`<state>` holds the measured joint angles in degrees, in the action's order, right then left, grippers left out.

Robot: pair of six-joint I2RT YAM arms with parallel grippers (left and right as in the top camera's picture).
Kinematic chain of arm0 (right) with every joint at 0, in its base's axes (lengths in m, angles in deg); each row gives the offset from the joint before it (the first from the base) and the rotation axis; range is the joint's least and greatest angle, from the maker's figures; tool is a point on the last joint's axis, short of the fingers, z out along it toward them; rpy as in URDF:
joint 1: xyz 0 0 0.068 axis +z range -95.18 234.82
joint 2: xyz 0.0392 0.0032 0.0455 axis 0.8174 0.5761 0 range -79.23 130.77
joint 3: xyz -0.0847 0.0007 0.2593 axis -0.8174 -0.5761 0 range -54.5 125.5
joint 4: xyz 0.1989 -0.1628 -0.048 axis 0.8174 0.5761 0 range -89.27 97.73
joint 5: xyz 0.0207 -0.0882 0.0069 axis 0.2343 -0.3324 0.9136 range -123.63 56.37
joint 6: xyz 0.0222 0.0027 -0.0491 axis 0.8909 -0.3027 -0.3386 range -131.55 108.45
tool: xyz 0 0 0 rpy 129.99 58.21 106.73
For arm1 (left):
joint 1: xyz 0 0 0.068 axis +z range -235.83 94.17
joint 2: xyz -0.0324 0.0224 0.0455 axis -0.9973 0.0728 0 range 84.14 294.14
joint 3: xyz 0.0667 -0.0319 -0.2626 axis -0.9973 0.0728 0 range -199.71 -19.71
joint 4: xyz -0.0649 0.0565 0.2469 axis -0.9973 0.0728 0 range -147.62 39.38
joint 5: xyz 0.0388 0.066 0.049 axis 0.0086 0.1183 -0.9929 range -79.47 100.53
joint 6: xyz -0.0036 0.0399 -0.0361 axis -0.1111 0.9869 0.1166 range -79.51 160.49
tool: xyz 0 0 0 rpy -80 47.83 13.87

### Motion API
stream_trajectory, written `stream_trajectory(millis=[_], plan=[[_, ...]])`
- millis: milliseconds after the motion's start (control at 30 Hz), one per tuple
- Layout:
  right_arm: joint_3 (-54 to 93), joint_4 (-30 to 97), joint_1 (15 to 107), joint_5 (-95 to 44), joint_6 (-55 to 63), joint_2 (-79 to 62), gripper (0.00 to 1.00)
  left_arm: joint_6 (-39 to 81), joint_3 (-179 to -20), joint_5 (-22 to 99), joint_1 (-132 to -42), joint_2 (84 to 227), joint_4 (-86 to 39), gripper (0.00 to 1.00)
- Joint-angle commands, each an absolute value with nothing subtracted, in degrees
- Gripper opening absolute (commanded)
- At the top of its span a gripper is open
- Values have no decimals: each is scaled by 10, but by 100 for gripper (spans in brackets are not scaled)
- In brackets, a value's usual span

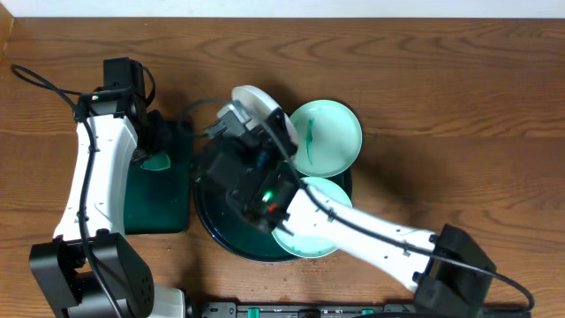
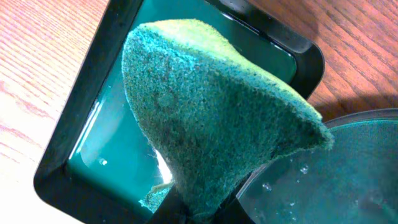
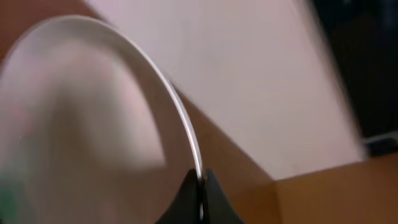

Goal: Clean dirty plates on tray and stack at the side
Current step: 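Lift the cleaned plate with the right gripper and carry it right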

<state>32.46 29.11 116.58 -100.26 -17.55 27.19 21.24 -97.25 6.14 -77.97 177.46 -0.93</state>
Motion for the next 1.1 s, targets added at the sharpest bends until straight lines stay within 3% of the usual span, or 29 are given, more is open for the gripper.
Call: stream_trajectory(millis=[0, 200, 433, 767, 1067], plan=[[332, 325, 1131, -798, -87, 245, 1, 225, -968, 60, -778, 1778, -7, 7], [332, 348, 1032, -438, -42, 187, 1, 225, -968, 60, -778, 1778, -7, 8], [331, 363, 848, -172, 16, 106, 1, 225, -968, 60, -778, 1778, -7, 7], [319, 540, 496, -189, 93, 78, 1, 224, -968, 61, -778, 1778, -7, 7], [171, 505, 382, -248, 114, 82, 1, 224, -968, 61, -778, 1778, -8, 8]])
